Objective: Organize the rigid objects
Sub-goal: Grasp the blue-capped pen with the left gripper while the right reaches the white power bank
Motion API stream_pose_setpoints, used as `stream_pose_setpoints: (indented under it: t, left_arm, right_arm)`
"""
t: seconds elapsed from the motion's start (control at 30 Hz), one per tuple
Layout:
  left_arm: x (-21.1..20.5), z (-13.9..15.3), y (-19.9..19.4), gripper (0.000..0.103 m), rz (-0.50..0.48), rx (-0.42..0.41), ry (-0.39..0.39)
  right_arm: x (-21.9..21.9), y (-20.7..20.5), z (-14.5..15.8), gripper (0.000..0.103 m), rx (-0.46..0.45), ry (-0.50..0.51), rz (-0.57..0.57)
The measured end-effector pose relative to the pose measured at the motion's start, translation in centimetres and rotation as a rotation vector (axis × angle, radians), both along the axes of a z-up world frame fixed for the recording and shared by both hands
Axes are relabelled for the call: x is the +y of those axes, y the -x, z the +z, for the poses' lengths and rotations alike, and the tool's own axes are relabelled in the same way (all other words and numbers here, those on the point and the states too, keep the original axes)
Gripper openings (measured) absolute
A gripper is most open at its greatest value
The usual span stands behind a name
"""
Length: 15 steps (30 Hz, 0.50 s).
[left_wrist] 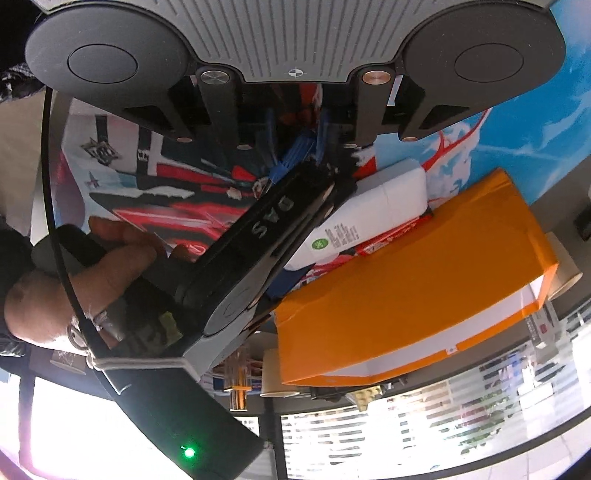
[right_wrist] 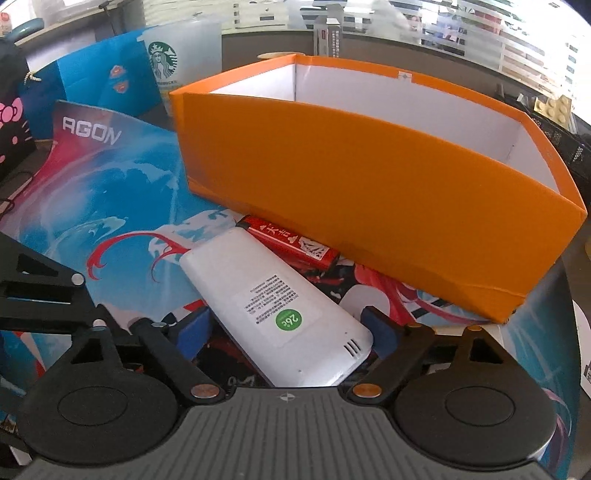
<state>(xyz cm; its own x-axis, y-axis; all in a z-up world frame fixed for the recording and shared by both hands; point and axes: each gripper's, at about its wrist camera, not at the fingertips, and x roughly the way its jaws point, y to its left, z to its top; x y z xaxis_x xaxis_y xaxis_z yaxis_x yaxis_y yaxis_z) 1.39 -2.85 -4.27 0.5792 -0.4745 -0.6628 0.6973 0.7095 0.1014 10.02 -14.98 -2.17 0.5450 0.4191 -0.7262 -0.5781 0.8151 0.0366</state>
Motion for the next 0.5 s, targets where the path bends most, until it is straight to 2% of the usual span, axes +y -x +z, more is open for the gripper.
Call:
stream_pose_setpoints:
  t: [0.23, 0.37, 0.5]
  left_arm:
    - [3.4, 0.3, 1.2, 0.021, 0.033, 0.026, -0.003]
    - [5.2, 0.5, 1.9, 0.021, 0.077, 0.023, -0.030]
    - [6.6, 0.6, 2.0, 0.022, 0.105, 0.033, -0.019]
  right_arm:
    - [0.0, 1.0, 0.0, 0.077, -0.012, 0.007, -0.006]
    - [0.3, 1.9, 0.0, 0.070, -0.024, 0.027, 0.020]
    - [0.4, 2.3, 0.3, 0.067, 0.002, 0.011, 0.031]
